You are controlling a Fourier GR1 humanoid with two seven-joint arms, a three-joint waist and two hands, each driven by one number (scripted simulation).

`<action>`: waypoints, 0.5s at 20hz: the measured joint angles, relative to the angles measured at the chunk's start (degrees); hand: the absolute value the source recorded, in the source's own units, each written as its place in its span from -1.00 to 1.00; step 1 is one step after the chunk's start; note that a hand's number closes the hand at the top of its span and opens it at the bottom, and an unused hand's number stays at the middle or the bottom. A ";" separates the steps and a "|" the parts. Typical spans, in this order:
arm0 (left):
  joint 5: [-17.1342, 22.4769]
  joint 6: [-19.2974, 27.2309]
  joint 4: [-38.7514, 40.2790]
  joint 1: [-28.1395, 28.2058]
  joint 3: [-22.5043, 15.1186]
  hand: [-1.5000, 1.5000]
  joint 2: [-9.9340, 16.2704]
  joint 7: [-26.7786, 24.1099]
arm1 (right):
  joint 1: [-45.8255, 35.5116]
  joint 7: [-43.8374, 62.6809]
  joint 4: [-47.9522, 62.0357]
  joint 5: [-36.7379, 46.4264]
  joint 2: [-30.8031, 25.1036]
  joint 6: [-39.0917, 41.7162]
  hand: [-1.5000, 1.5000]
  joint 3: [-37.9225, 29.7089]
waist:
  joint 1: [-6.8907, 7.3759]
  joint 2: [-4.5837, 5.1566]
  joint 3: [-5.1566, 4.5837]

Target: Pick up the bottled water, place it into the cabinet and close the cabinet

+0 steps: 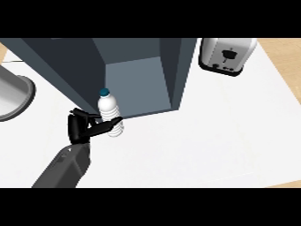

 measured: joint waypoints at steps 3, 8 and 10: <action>0.29 0.90 -0.41 0.11 0.11 -1.00 -0.03 0.15 | -0.43 -0.03 0.67 -0.47 -0.46 0.43 -1.00 -0.34 | -0.19 0.04 -0.05; 0.19 1.96 -0.85 0.40 -0.16 -1.00 0.56 0.02 | -0.88 -0.29 1.09 -0.81 -0.50 1.16 -1.00 0.00 | -0.78 0.18 -0.13; -0.09 2.33 -0.91 0.44 -0.55 -1.00 0.95 0.05 | -1.03 -0.37 1.39 -0.87 -0.64 1.46 -1.00 -0.02 | -0.99 0.22 -0.15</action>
